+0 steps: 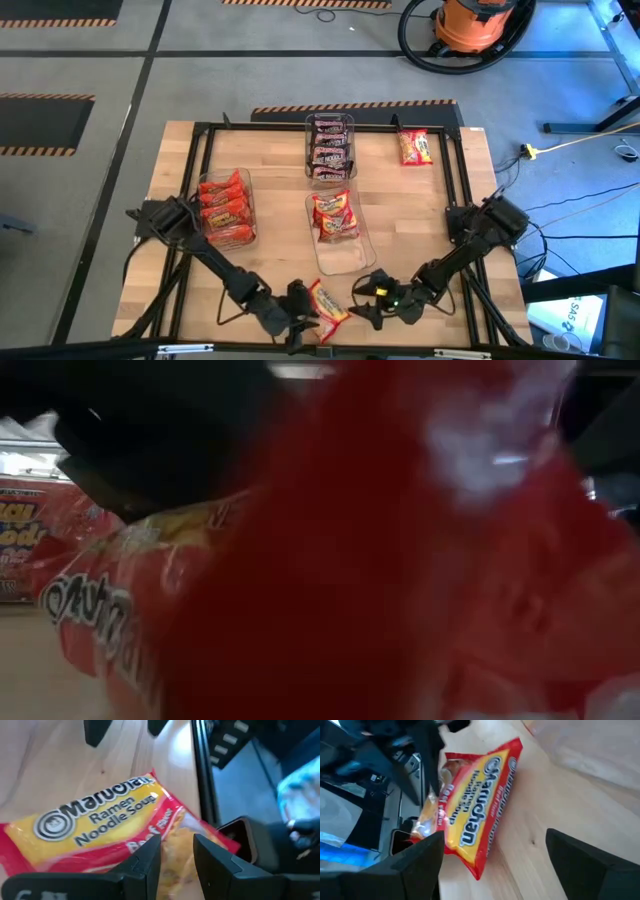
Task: Sort Maruchan noodles
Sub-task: Put the red noodle pack into the right transparent bin
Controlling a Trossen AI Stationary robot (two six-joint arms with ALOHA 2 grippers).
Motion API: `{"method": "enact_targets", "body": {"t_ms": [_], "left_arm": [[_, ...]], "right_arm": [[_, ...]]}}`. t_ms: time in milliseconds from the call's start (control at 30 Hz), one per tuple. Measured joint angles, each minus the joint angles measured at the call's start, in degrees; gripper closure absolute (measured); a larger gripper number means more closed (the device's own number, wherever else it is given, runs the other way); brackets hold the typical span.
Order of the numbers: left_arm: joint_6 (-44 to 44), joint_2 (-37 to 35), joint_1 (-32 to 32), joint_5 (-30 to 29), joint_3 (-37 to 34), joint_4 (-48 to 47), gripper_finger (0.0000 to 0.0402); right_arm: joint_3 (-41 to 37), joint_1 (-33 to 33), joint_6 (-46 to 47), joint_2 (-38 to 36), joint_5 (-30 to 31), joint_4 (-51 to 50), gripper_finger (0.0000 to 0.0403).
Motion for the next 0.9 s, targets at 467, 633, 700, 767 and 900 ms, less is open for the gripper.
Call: {"method": "enact_targets", "body": {"t_ms": [467, 633, 700, 767, 900], "left_arm": [[-5.8, 2.5, -4.7, -8.1, 0.3, -1.3, 0.0294], [-4.0, 2.0, -4.2, -6.8, 0.2, 0.1, 0.0294], [-2.8, 0.5, -4.2, -6.5, 0.1, -0.7, 0.0294], [-1.2, -1.1, -4.3, -7.2, 0.1, -0.7, 0.0294], [-1.7, -4.2, -4.9, -7.8, 0.1, -1.7, 0.0294]], "right_arm": [[9.8, -6.5, -1.5, 7.6, -8.7, -1.9, 0.0075], [10.6, -7.9, -1.7, 7.6, -10.2, -4.5, 0.0075], [10.6, -7.9, -1.8, 7.6, -10.2, -4.6, 0.0075], [10.6, -7.9, -2.3, 7.6, -10.3, -4.4, 0.0075], [10.6, -7.8, -2.6, 7.6, -10.3, -4.6, 0.0075]]}}
